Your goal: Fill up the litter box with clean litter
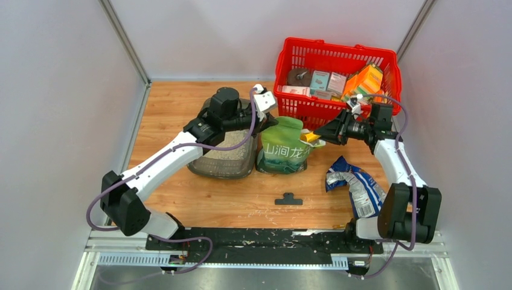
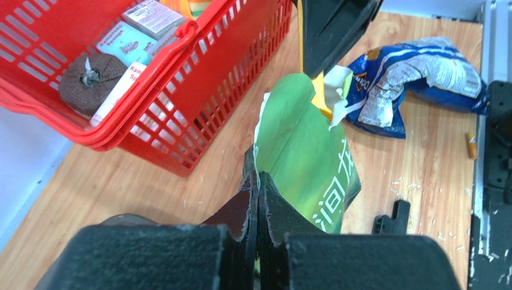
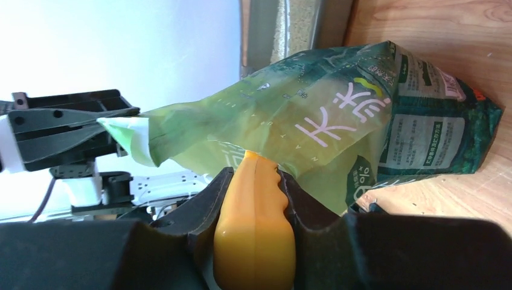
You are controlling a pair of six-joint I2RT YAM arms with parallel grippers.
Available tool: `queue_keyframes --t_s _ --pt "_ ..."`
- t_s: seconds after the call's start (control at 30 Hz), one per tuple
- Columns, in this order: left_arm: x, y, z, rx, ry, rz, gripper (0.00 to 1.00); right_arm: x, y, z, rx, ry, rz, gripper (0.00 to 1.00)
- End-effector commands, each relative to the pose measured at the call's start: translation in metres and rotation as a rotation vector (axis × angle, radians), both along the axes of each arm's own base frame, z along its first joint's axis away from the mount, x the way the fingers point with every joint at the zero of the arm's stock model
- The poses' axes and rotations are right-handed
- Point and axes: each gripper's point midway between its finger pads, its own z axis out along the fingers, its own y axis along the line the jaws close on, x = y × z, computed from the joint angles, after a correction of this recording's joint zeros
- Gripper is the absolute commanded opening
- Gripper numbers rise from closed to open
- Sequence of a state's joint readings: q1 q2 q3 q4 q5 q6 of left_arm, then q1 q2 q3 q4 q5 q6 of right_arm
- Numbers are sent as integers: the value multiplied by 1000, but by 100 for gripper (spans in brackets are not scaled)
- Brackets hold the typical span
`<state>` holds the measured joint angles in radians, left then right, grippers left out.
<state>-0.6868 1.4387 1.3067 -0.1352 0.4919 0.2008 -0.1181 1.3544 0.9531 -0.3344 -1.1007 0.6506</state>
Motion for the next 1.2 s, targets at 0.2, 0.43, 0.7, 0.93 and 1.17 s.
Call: queue_keyframes --t_s 0.2,0.43,0.7,0.93,1.17 --pt "11 23 74 -18 -266 53 0 -1 -45 13 103 20 -52 0" --pt "10 22 72 -2 -265 37 0 -13 -51 17 140 20 -61 0" --pt "7 22 72 -1 -261 29 0 -19 -59 40 123 -49 -96 0" --pt "5 23 74 0 -264 25 0 -17 -66 39 135 -42 -114 0" --pt "5 20 74 -11 -253 16 0 -16 -81 57 138 -87 -142 0"
